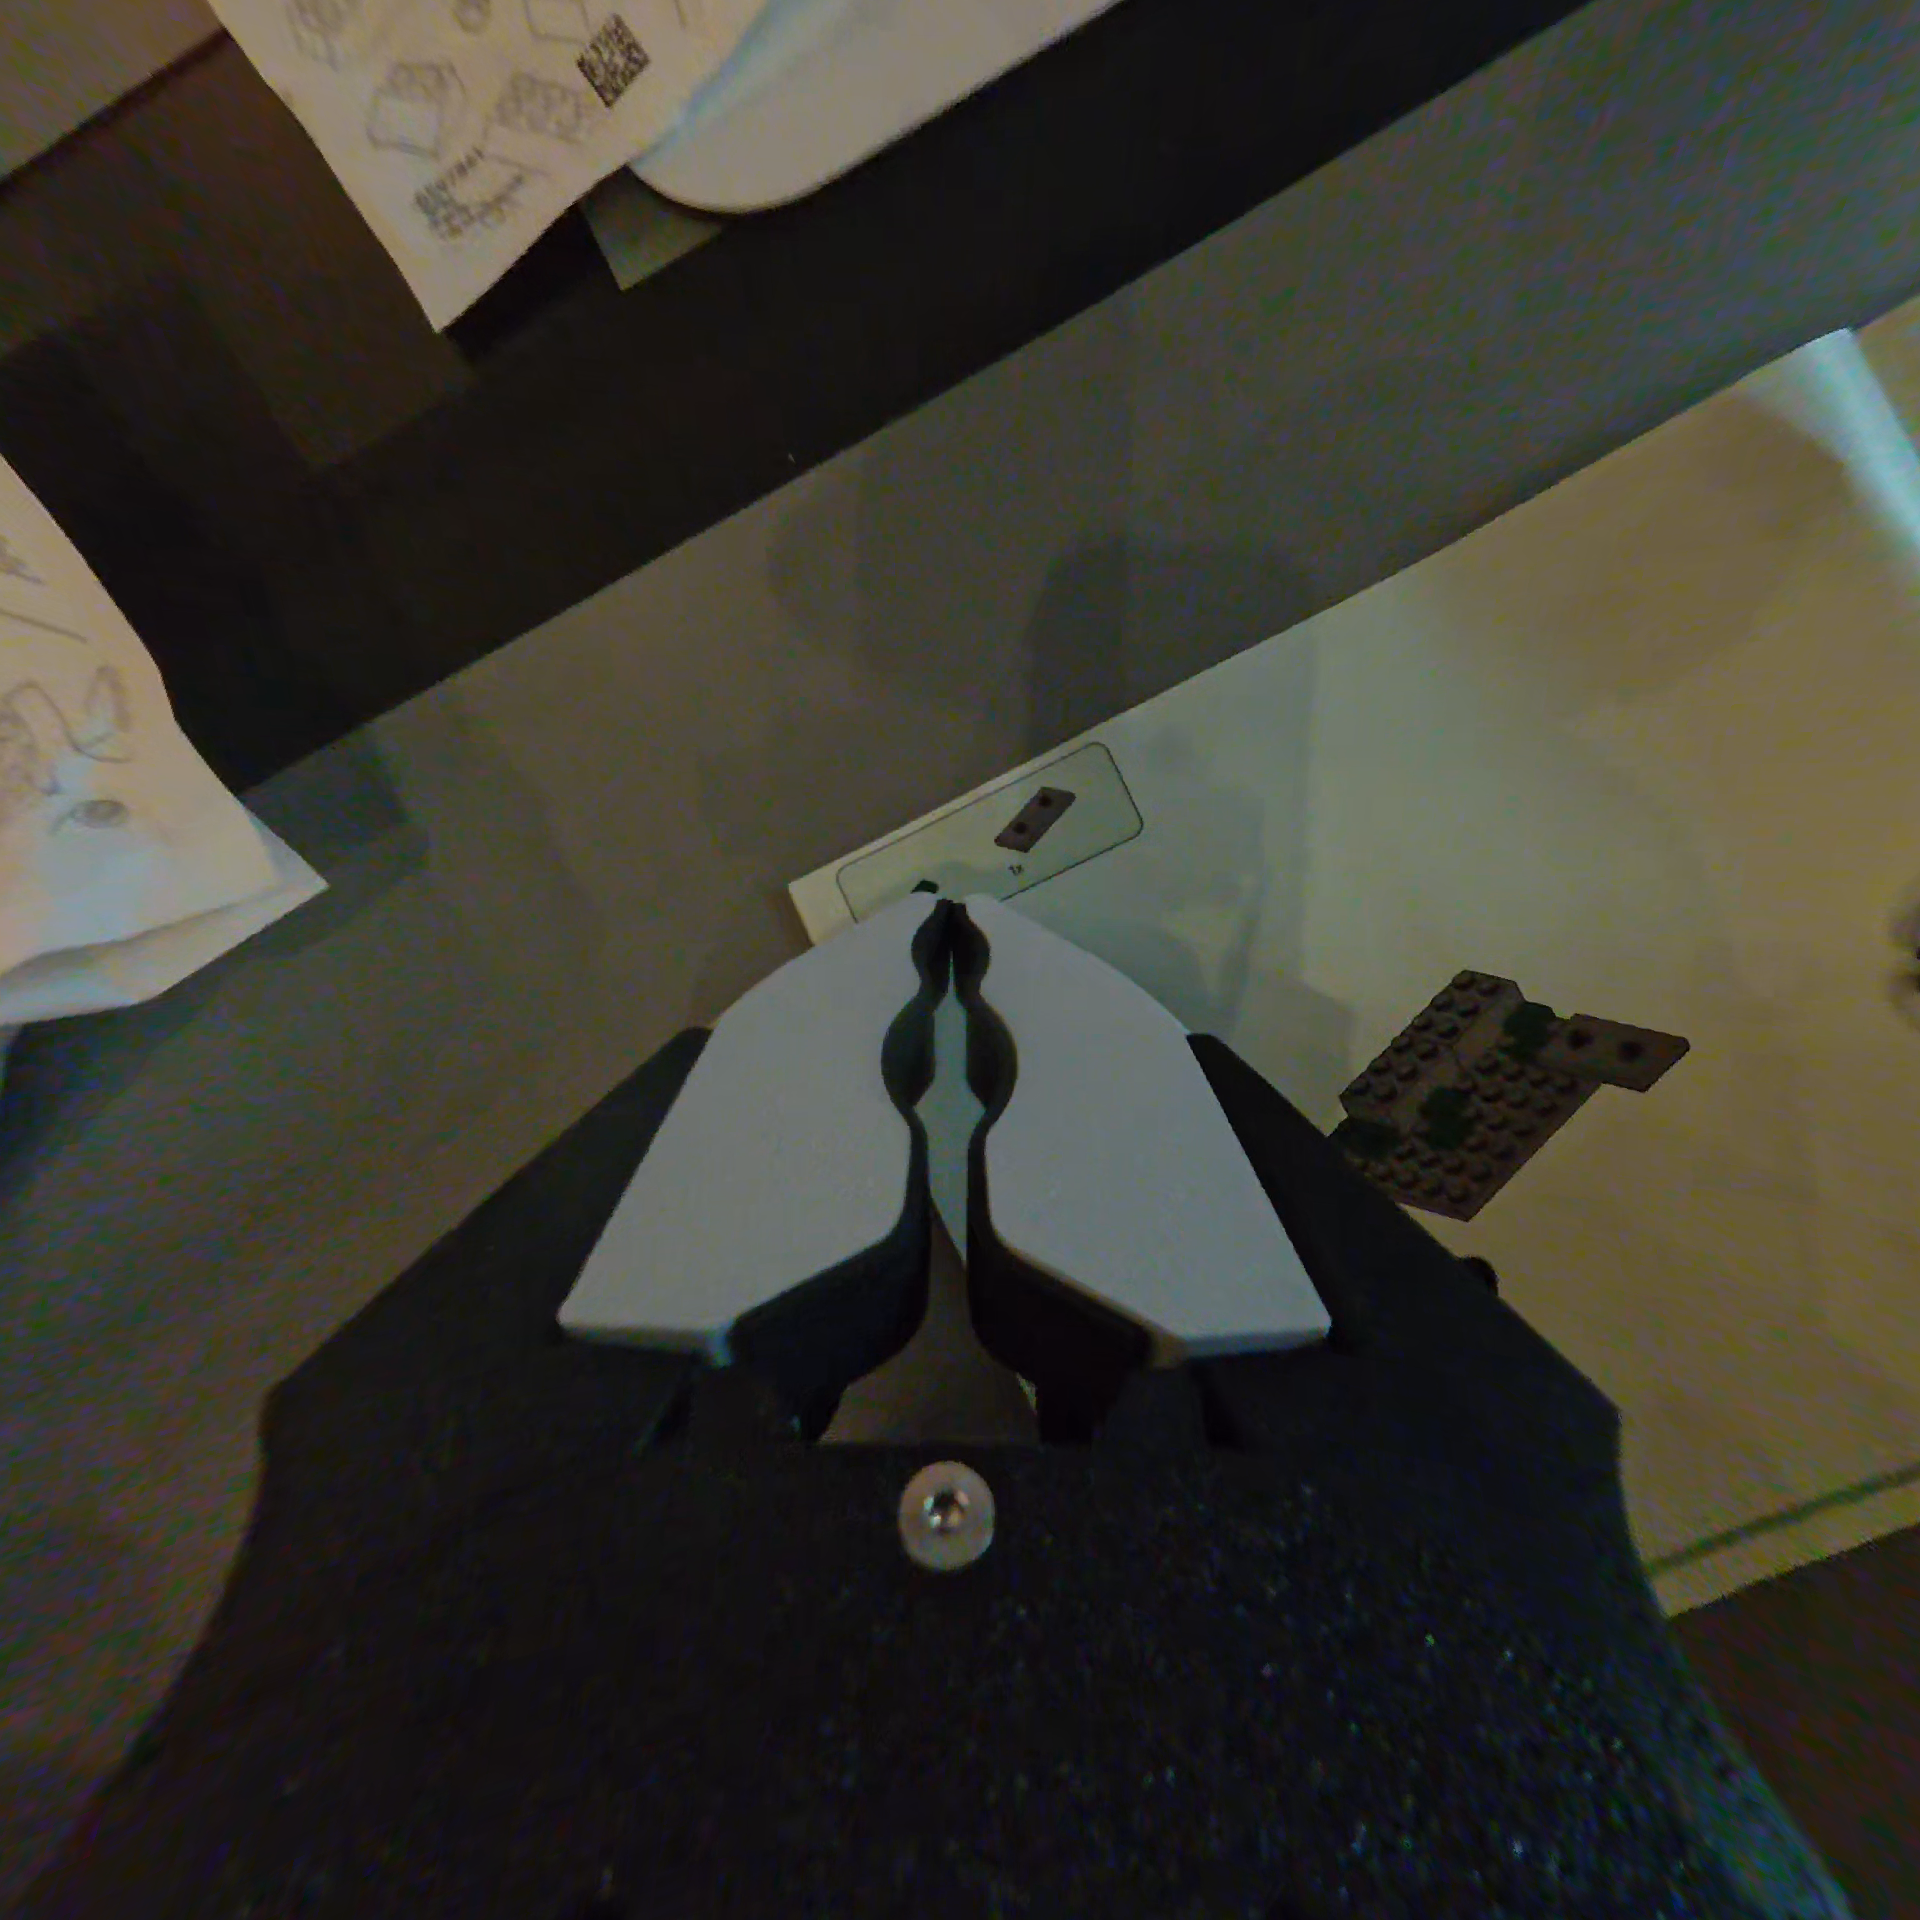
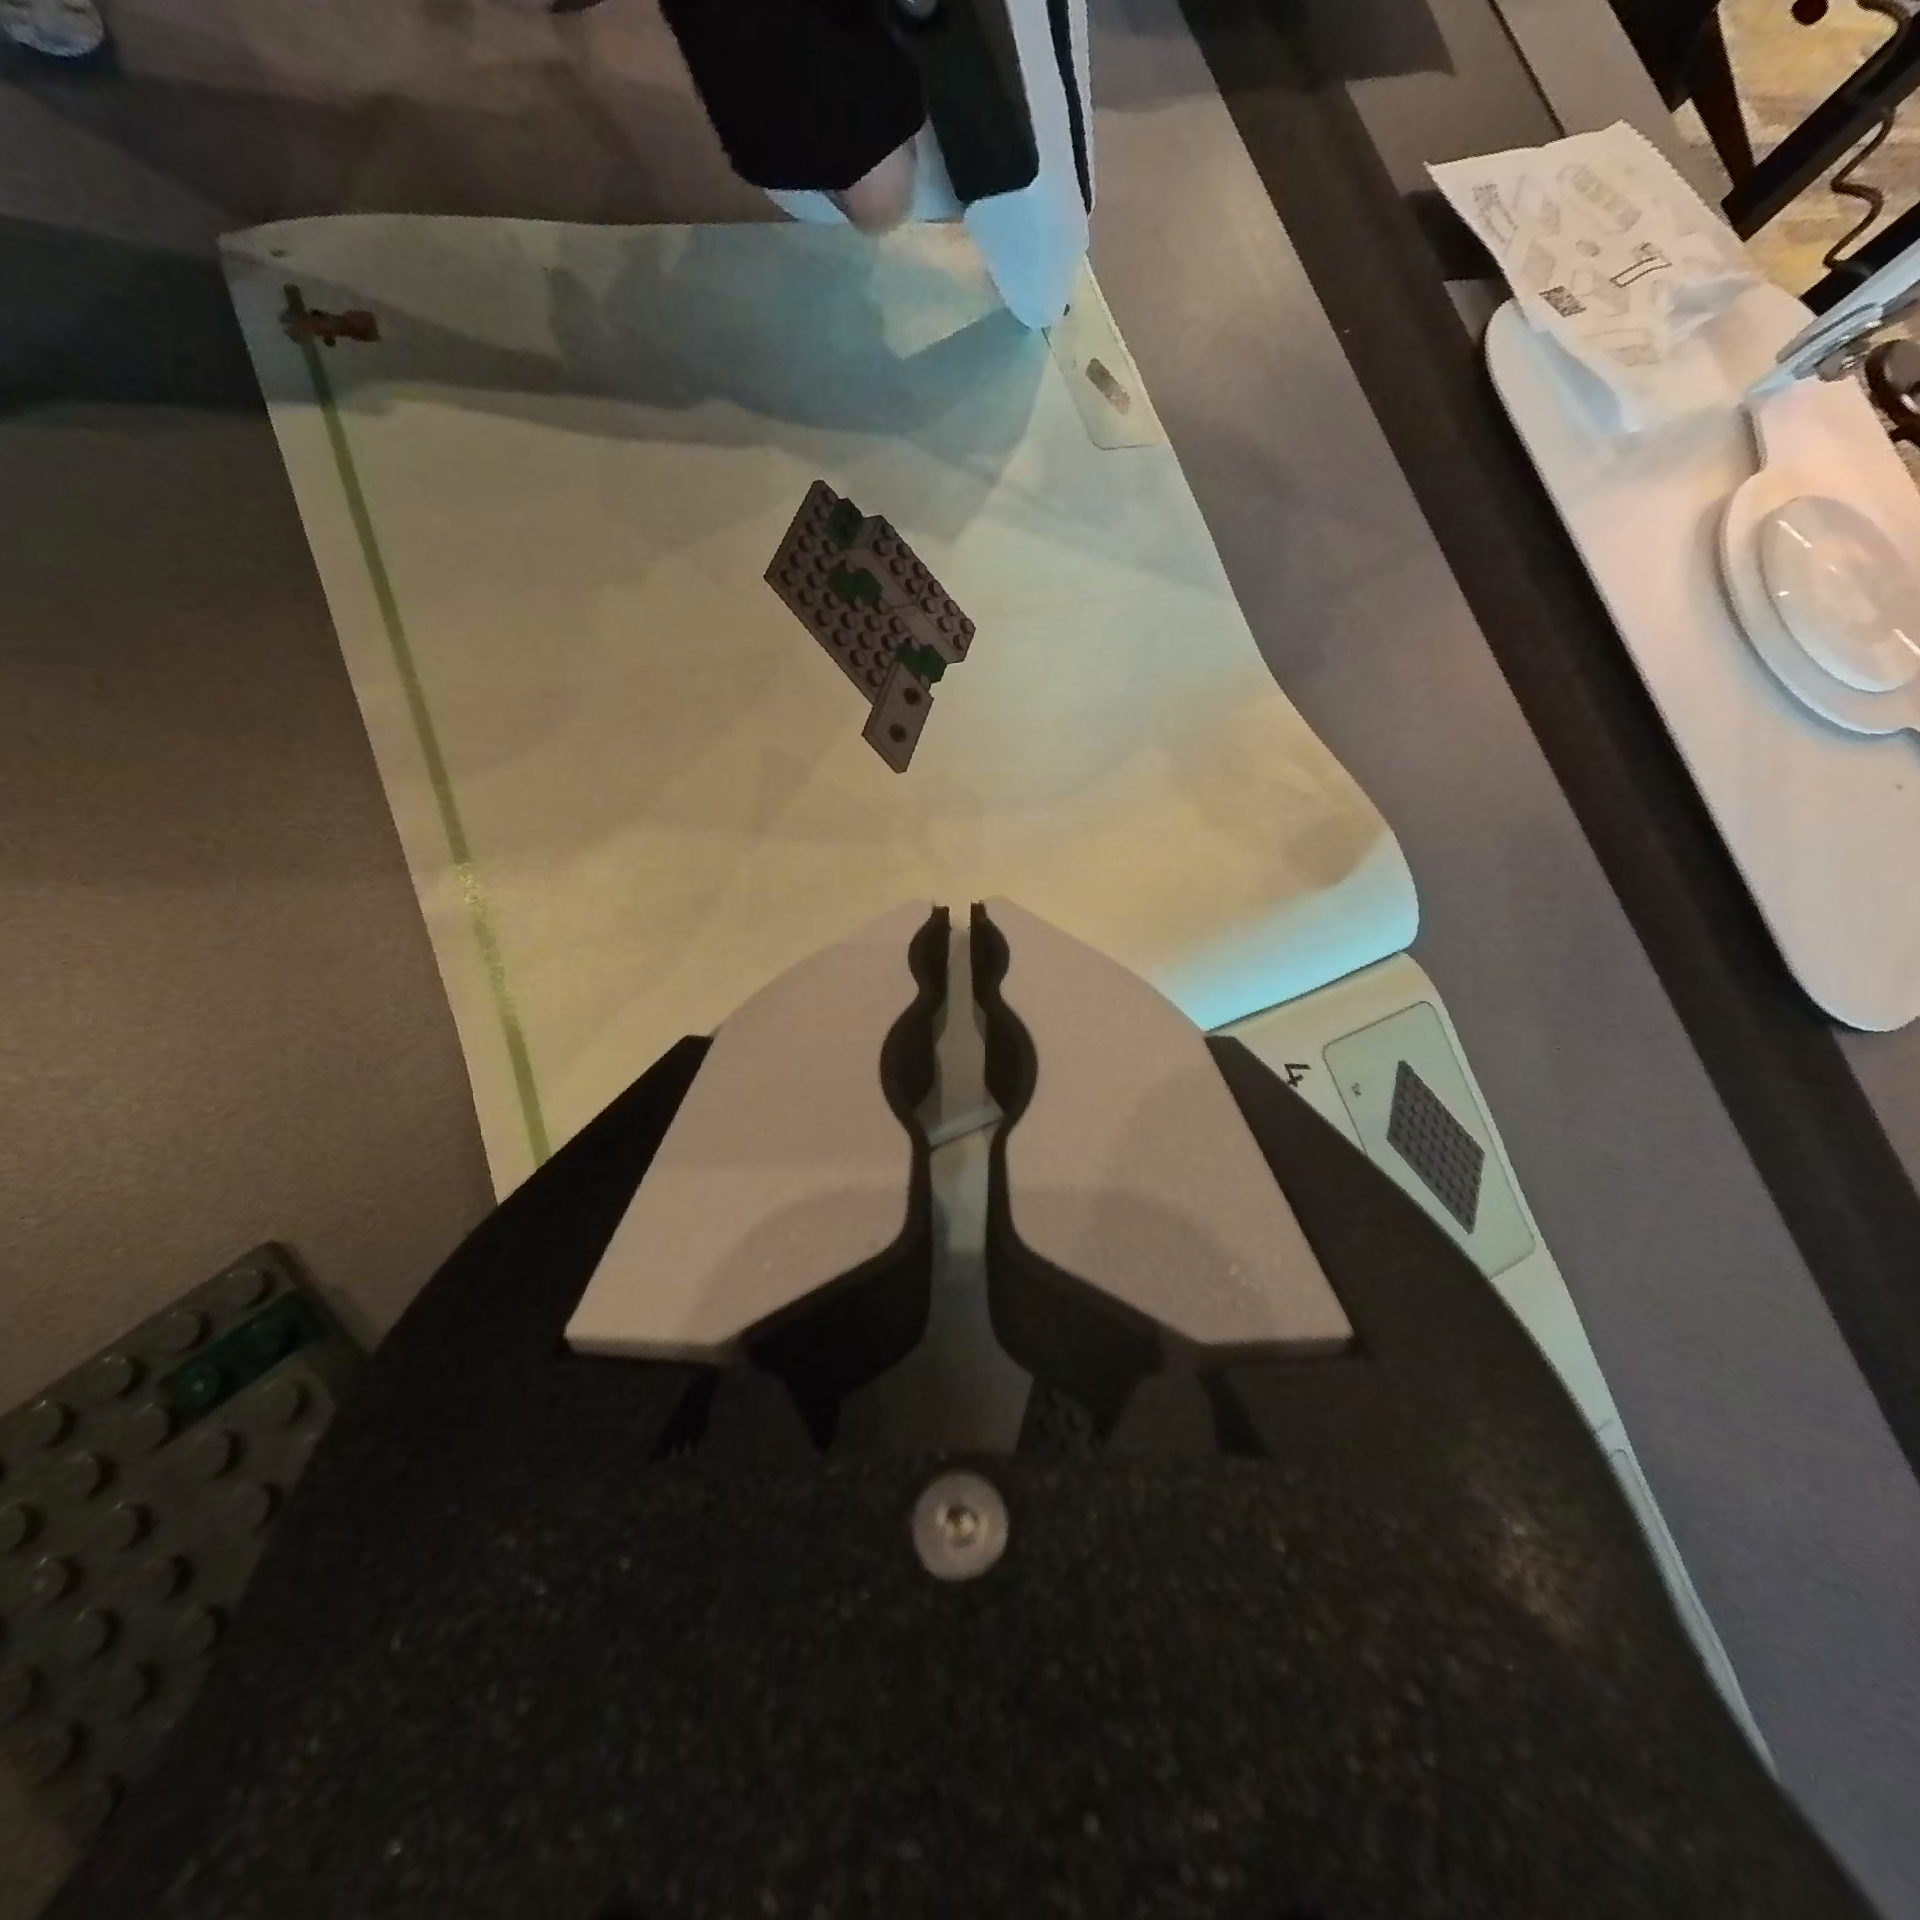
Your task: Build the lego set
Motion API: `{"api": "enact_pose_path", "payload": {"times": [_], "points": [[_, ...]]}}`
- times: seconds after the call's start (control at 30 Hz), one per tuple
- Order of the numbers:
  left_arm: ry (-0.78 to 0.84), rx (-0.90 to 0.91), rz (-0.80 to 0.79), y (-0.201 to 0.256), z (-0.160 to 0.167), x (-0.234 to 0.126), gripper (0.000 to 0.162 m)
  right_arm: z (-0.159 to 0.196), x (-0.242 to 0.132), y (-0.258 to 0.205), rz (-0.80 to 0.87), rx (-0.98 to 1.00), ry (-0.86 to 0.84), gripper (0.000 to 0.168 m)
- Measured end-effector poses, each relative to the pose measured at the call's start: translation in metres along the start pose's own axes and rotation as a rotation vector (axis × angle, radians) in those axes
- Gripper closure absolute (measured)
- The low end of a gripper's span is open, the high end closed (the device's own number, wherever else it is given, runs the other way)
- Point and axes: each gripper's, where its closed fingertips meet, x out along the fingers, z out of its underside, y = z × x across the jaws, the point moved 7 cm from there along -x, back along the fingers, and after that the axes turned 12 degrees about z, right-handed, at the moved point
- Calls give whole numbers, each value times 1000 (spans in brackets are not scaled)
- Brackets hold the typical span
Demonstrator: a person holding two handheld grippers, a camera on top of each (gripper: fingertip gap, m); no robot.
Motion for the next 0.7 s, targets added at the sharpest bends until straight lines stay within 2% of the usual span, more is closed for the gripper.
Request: {"api": "enact_pose_path", "payload": {"times": [0.7], "points": [[30, 122, 53, 33, 6, -9, 162, 0, 0, 0, 2, 8, 7, 165]]}}
